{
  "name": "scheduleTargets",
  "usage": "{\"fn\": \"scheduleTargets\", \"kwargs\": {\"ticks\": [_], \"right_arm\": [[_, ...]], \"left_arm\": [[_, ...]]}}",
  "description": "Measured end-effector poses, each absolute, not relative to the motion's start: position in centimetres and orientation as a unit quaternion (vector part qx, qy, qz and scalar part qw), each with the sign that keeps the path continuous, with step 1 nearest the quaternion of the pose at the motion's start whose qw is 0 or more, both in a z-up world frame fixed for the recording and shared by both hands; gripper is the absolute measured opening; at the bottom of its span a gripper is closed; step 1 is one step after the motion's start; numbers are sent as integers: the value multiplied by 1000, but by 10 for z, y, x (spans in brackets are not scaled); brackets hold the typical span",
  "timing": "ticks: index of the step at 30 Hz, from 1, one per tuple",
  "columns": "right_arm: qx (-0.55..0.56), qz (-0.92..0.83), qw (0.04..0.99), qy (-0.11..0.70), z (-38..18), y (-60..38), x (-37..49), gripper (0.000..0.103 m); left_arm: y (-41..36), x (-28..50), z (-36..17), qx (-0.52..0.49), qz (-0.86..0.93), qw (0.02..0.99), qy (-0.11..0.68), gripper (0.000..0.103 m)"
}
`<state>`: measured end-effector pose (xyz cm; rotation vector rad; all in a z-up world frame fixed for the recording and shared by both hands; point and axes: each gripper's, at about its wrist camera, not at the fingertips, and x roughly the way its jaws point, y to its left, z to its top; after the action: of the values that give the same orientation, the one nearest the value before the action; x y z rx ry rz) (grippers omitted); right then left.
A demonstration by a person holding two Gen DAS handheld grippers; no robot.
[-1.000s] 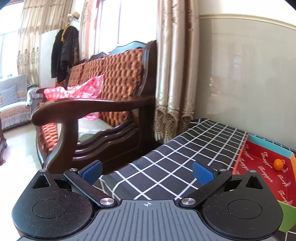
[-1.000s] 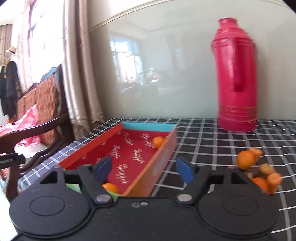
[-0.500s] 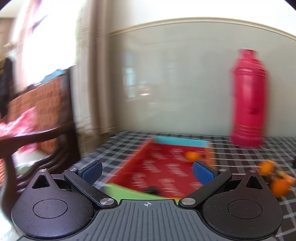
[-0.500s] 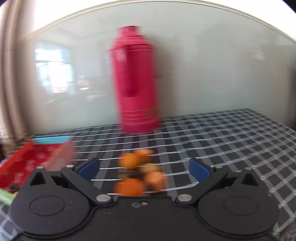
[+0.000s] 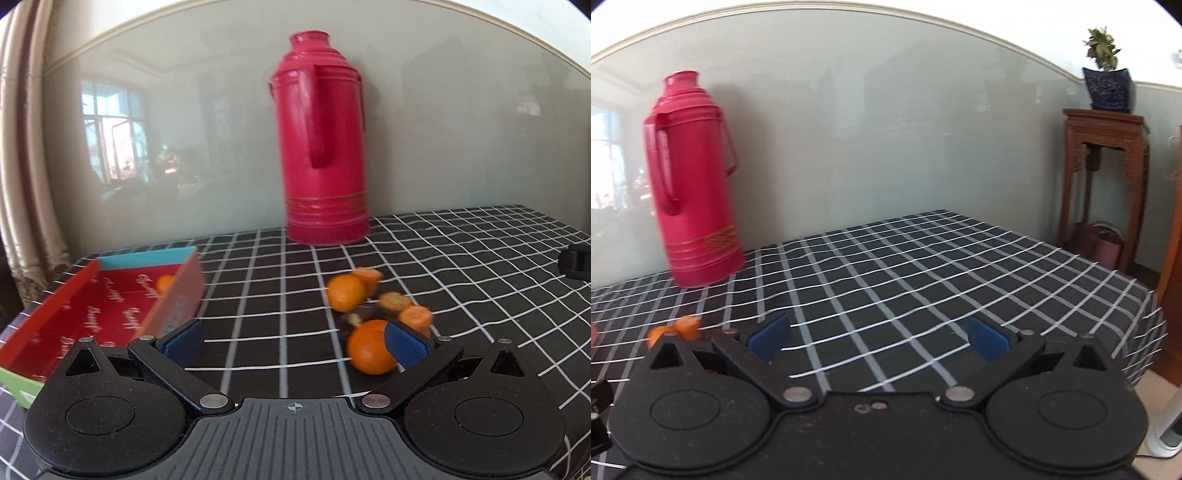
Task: Organize fruits
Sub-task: 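Grasp the large orange with the left tool, then lower the large orange into the red box and open the left tool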
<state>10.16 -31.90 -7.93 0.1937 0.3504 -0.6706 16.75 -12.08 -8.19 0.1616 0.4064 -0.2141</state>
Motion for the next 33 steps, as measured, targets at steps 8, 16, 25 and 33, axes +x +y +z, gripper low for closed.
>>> {"fn": "scheduleTargets", "kwargs": {"ticks": [8, 16, 25, 33], "right_arm": [[126, -337, 918, 166, -80, -343, 91, 97], [126, -334, 919, 169, -80, -344, 89, 97], [134, -324, 921, 170, -79, -343, 91, 97], [128, -298, 930, 171, -76, -327, 98, 97]], "left_arm": [[-156, 181, -99, 80, -132, 961, 231, 86], [-163, 196, -113, 63, -138, 949, 278, 54], [-162, 195, -113, 53, -143, 948, 279, 42], [-143, 189, -98, 55, -123, 961, 243, 42]]}}
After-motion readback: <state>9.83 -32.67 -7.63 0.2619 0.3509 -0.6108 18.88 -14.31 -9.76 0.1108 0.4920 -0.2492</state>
